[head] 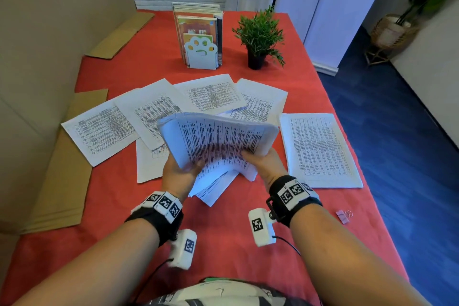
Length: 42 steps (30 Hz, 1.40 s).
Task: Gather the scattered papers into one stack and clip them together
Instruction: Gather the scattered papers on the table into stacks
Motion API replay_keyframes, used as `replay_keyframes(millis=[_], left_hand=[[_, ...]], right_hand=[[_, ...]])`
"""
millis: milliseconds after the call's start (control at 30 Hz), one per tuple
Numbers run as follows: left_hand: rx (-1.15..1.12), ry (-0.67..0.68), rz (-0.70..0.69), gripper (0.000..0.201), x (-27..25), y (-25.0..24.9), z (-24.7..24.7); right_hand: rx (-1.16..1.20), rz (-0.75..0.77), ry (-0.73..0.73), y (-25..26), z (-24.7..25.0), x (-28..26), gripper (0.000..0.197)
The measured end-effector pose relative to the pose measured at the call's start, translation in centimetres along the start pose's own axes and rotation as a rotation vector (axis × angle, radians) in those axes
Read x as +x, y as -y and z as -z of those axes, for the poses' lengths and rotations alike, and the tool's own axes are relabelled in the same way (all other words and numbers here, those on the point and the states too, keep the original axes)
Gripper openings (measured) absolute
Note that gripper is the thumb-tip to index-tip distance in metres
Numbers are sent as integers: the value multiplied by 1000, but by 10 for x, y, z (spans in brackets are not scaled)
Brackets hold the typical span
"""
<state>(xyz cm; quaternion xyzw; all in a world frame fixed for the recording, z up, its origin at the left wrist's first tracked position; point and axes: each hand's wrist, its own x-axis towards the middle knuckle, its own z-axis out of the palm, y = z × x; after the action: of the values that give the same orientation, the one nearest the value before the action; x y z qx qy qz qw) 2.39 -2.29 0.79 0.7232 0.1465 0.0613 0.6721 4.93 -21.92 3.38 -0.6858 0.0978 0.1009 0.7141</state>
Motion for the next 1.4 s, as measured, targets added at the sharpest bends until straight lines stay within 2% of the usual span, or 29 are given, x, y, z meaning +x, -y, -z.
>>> replay_keyframes(millis=[67,167,333,433,533,633,767,833,933,1000,1067,1133,1200,1300,1400], left_hand=[[-42,-24,29,41,3,1,0],[-84,-54,-23,47,7,-7,1],[26,-70,-85,40,4,-11,-3],[123,-158,-121,35,6,-14,-2],[44,-244,-82,33,13,-17,2],[-7,-324,-26,36,22,-14,8],[-36,-361,151,32,27,-3,6],[-6,-296,196,39,21,-1,-7],[-123,-135,300,38,14,-4,-32],[-146,-77,421,49,14,-3,-41],[-71,-35,493,51,14,4,-38],[69,3,492,41,18,14,-30],[172,39,465,55,22,26,-23],[217,31,470,62,21,35,-17],[125,-13,534,56,17,43,-13]], right_hand=[[-36,22,-34,0,3,2,19],[-46,98,-51,3,8,4,23],[4,118,-56,0,3,3,23],[-29,111,-19,-3,4,4,19],[-149,84,103,-9,9,2,30],[-212,46,115,-16,16,-3,12],[197,-43,-8,-20,19,-11,15],[296,-65,-62,-19,16,-12,18],[216,-69,-292,-13,27,-7,13],[173,-96,-462,-14,50,-1,6],[106,-145,-649,-18,81,5,2],[74,-177,-795,-25,113,9,5],[101,-209,-916,-33,142,13,8],[84,-292,-1027,-34,173,14,19],[46,-391,-1001,-33,190,15,10]])
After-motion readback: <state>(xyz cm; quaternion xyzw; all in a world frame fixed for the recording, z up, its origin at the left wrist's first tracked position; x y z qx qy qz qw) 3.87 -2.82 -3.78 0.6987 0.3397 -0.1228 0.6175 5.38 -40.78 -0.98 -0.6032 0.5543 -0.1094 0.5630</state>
